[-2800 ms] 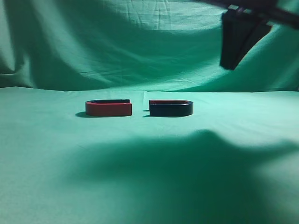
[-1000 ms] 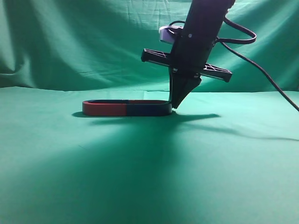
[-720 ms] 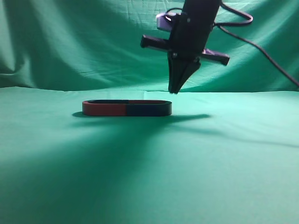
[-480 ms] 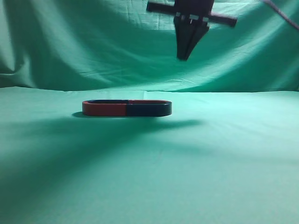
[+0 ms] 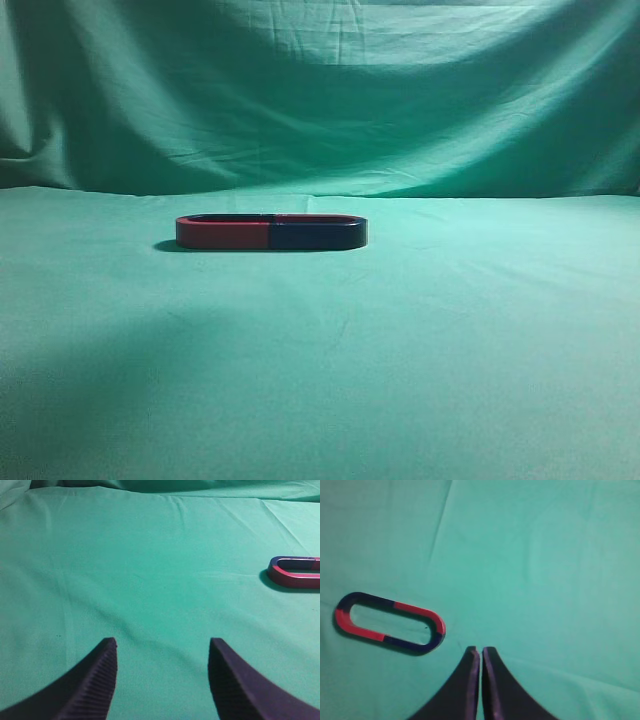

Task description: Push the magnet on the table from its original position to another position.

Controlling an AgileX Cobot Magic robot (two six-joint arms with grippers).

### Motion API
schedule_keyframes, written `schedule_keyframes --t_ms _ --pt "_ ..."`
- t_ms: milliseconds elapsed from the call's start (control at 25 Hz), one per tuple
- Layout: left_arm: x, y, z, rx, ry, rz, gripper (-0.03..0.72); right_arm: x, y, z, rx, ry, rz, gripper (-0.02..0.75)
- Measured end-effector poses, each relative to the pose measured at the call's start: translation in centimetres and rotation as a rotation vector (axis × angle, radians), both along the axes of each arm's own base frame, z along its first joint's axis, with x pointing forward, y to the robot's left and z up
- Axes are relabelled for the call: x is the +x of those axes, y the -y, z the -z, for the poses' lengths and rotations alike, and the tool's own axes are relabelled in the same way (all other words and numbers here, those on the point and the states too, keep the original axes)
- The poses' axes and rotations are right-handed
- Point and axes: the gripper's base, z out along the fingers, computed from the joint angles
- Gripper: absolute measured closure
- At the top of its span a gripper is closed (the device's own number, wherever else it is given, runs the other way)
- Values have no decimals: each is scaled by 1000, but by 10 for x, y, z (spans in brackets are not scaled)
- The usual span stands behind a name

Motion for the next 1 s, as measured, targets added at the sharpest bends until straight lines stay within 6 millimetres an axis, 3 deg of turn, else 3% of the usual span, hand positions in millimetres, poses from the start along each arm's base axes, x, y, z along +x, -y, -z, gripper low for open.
schedule_keyframes --t_ms 240,360,640,1000 --pt "0 0 0 0 0 0 316 -41 19 -51 49 120 -2 738" --pt "0 0 0 0 0 0 316 -66 29 -62 60 141 -4 738" --pt "0 0 0 0 0 0 316 -123 56 -46 70 140 8 738" --pt "0 0 0 0 0 0 316 -178 82 12 149 296 -6 738"
